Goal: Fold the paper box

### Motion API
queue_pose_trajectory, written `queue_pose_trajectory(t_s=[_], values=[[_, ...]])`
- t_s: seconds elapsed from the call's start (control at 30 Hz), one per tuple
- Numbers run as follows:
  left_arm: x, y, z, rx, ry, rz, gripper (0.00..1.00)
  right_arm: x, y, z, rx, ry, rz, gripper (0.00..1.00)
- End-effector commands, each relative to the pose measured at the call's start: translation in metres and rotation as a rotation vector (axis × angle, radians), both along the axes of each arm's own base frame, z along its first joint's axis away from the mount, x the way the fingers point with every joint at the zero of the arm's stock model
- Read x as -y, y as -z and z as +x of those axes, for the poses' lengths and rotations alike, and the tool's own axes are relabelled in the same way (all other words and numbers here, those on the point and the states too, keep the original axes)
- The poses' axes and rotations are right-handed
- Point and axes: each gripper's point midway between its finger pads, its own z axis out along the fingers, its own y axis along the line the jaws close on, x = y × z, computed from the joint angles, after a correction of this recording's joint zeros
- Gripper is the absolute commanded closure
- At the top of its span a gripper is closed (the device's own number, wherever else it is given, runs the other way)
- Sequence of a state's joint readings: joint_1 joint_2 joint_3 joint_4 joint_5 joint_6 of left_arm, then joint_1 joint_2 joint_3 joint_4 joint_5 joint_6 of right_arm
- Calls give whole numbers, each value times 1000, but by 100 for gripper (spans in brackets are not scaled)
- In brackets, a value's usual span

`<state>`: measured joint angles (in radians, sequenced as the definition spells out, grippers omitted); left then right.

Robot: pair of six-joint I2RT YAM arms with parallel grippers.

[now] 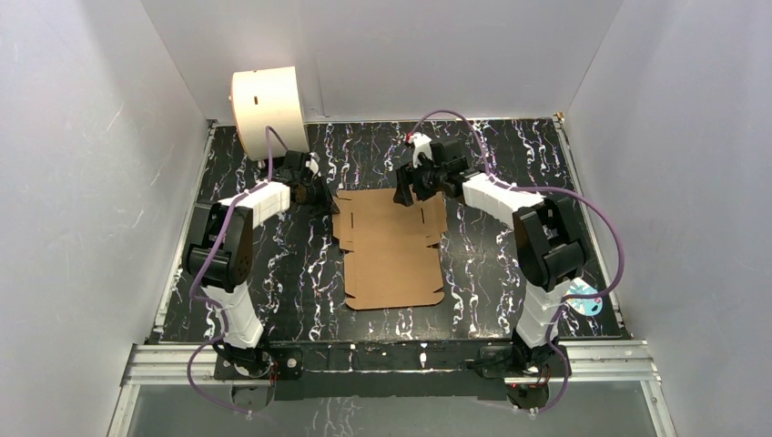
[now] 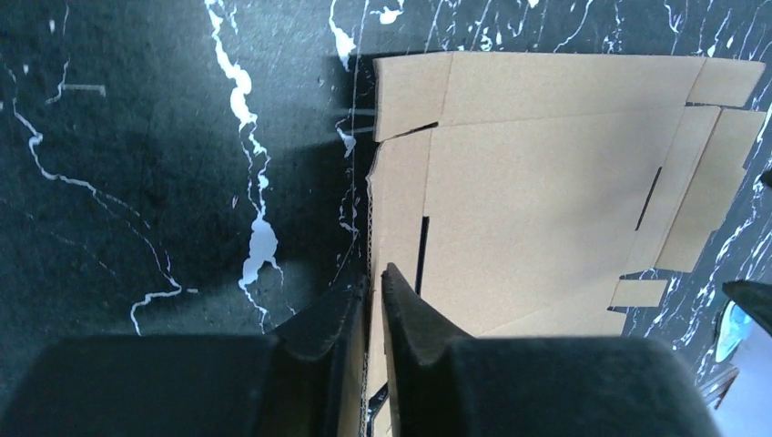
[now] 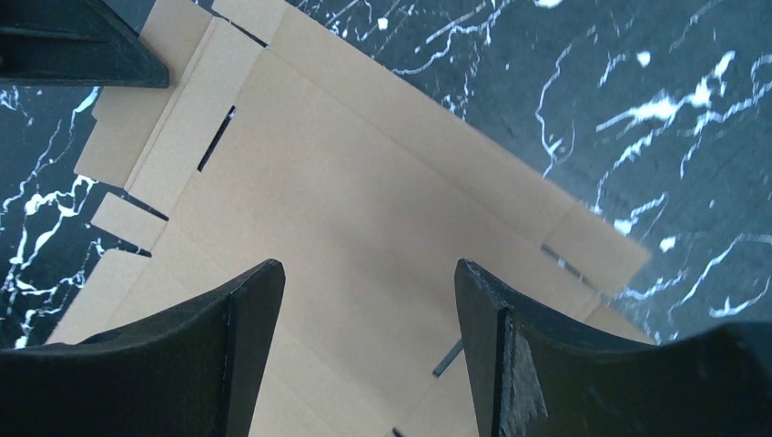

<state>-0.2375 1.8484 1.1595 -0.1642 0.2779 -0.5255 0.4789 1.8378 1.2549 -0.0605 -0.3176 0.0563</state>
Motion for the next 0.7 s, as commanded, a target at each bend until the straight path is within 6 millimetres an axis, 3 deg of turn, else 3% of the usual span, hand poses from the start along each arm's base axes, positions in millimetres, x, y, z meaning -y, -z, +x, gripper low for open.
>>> queue_pose_trajectory(t_s=[0.0,0.3,0.5,0.67], values=[[4,-20,12,115,44,-18,92,-15,-21,17,107,-132,3,21],[19,-28,15,242,142,-33,97,0,-11,43,132,-249,-93,19],[26,-43,15,340,175,-54,97,12,-15,48,72,-391,9,20],[29,-50,13,381,200,-63,98,14,-1,46,40,-442,3,20]])
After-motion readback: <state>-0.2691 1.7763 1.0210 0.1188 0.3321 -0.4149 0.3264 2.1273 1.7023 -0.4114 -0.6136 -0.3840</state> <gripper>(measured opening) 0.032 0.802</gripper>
